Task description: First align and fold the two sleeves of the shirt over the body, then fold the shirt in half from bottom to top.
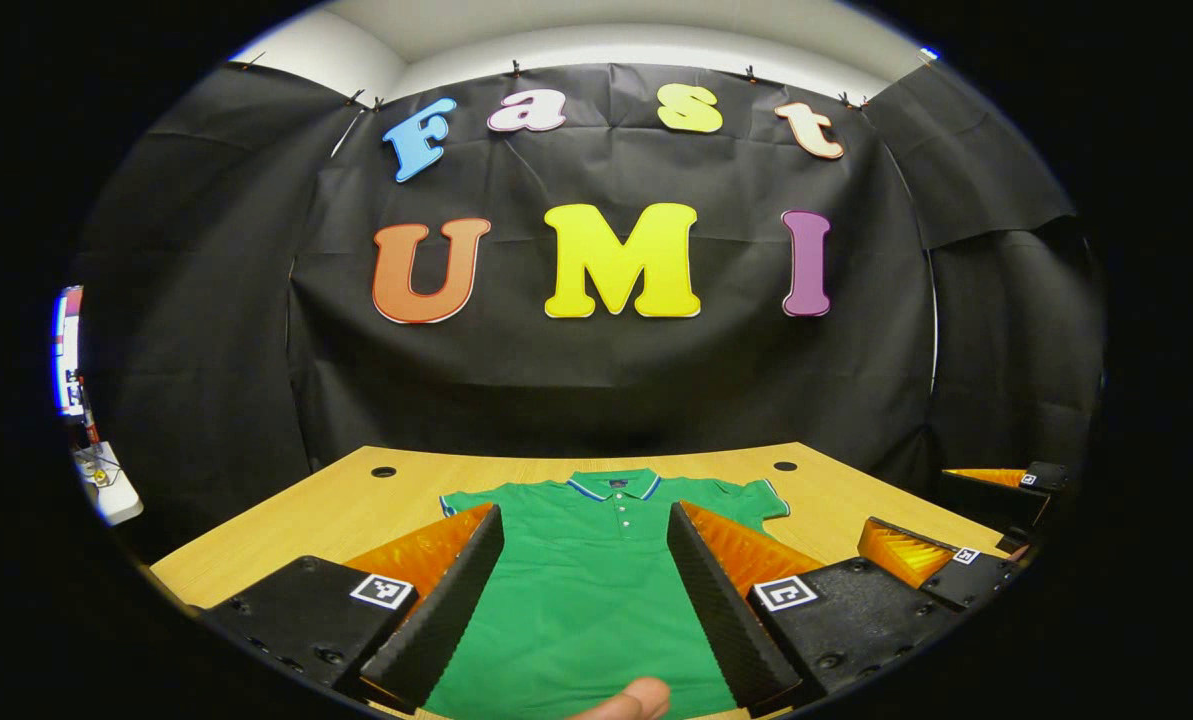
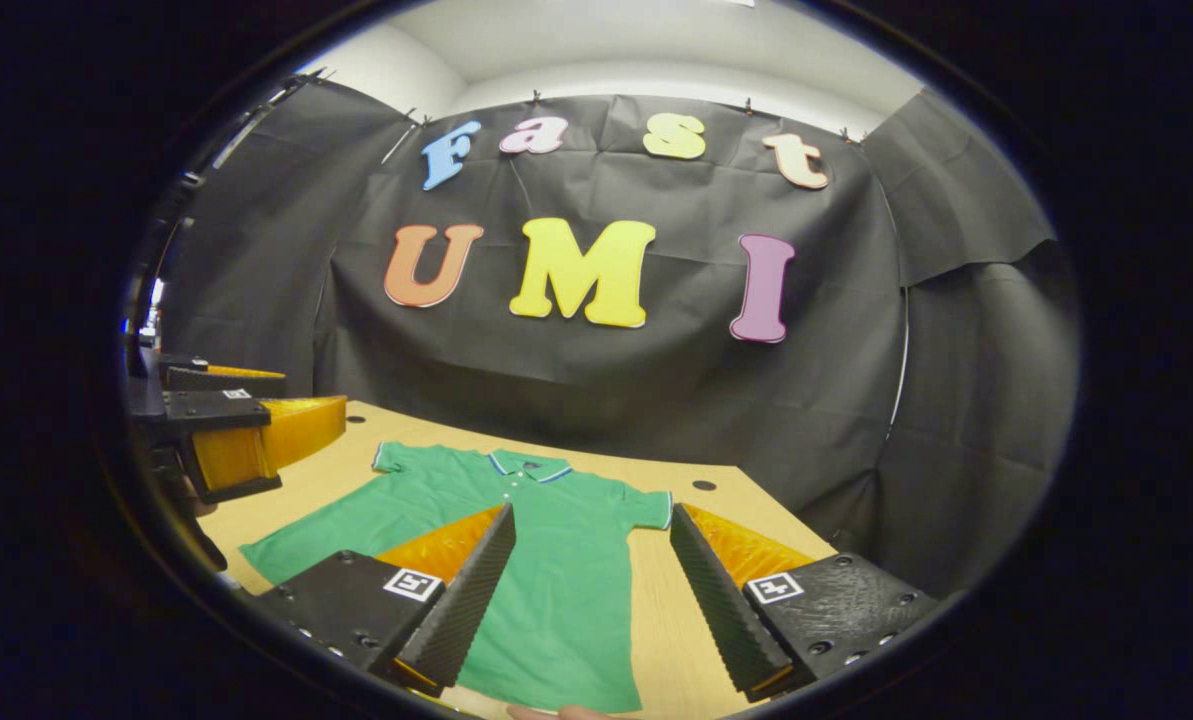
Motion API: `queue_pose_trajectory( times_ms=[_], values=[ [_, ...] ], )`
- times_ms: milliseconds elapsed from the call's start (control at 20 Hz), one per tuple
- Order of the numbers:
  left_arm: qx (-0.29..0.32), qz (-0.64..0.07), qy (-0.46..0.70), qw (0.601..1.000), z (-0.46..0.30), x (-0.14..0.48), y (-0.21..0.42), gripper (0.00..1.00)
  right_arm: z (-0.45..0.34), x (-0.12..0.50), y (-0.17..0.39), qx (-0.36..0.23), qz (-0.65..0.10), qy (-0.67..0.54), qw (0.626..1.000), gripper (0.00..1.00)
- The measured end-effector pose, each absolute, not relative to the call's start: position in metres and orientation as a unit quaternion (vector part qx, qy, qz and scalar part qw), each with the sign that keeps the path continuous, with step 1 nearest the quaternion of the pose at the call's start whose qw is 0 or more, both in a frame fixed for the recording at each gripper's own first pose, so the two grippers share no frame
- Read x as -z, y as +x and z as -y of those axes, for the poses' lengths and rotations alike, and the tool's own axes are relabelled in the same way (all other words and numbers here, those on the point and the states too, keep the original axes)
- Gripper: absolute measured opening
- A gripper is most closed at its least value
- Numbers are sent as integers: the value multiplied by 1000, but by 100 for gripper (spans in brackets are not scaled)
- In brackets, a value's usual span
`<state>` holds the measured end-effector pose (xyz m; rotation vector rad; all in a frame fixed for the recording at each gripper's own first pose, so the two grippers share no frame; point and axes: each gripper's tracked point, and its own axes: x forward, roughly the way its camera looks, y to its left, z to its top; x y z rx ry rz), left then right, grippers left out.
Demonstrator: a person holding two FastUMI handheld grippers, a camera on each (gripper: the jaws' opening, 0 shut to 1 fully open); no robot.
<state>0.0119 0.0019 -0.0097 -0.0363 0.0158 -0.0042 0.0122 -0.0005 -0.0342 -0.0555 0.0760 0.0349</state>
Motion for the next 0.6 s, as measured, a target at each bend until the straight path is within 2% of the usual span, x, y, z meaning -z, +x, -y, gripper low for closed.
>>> queue_pose_trajectory(
  times_ms=[300,350,500,550,600],
  values=[
    [1,-19,-28,999,-2,20,20,100,5,36,42,-22,-47,-45,998,95],
    [0,-19,-26,999,-2,20,21,100,8,32,53,-20,-47,-53,997,96],
    [-5,-14,-5,1000,-10,22,29,100,25,19,94,-4,-44,-75,996,93],
    [-12,-14,0,1000,-16,25,32,100,30,16,109,4,-43,-78,996,96],
    [-19,-16,2,1000,-22,27,35,100,34,15,123,9,-46,-80,996,94]
  ],
)
